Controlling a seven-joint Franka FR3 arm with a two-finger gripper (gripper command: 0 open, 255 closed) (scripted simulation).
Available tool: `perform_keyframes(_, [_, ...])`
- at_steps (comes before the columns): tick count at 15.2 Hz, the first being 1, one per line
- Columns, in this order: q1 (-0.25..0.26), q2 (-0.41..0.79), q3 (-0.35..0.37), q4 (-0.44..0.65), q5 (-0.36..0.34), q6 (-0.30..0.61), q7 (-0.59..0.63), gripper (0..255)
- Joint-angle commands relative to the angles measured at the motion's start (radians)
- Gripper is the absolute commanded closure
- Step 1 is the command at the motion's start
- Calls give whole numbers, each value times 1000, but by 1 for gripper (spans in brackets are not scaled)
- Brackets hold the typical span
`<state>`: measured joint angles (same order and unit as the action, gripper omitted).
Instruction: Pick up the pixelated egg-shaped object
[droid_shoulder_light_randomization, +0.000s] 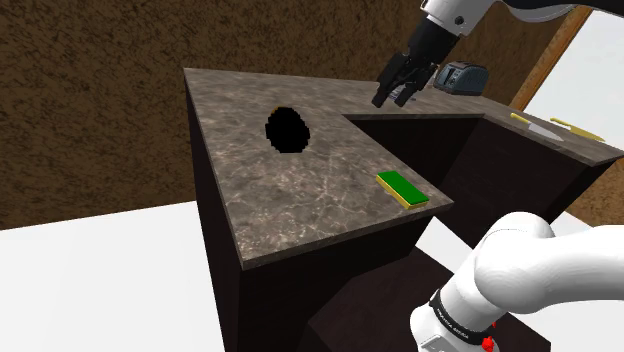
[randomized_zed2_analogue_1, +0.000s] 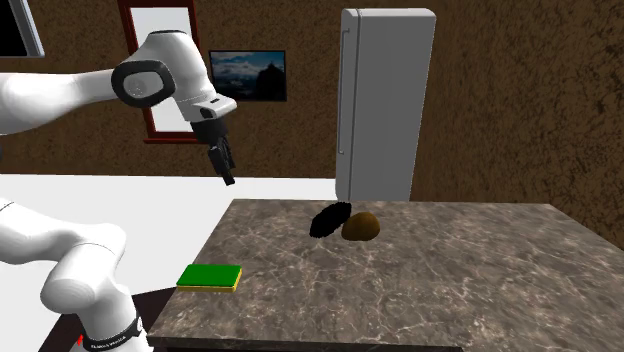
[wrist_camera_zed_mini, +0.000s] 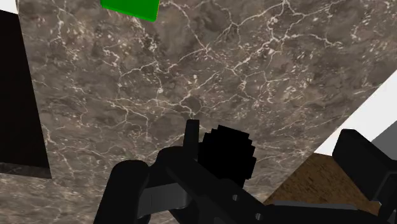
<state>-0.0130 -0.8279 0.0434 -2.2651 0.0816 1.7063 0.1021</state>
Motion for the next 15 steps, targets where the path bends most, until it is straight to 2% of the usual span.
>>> perform_keyframes(1, [0, 0, 0, 0, 0, 0, 0, 0])
perform_keyframes(5, [54, 123, -169, 29, 70, 62, -205, 0])
perform_keyframes(9, [124, 288, -334, 107, 177, 78, -426, 0])
perform_keyframes(12, [181, 439, -455, 197, 287, 49, -602, 0])
perform_keyframes(15, [225, 620, -564, 317, 427, -28, -783, 0])
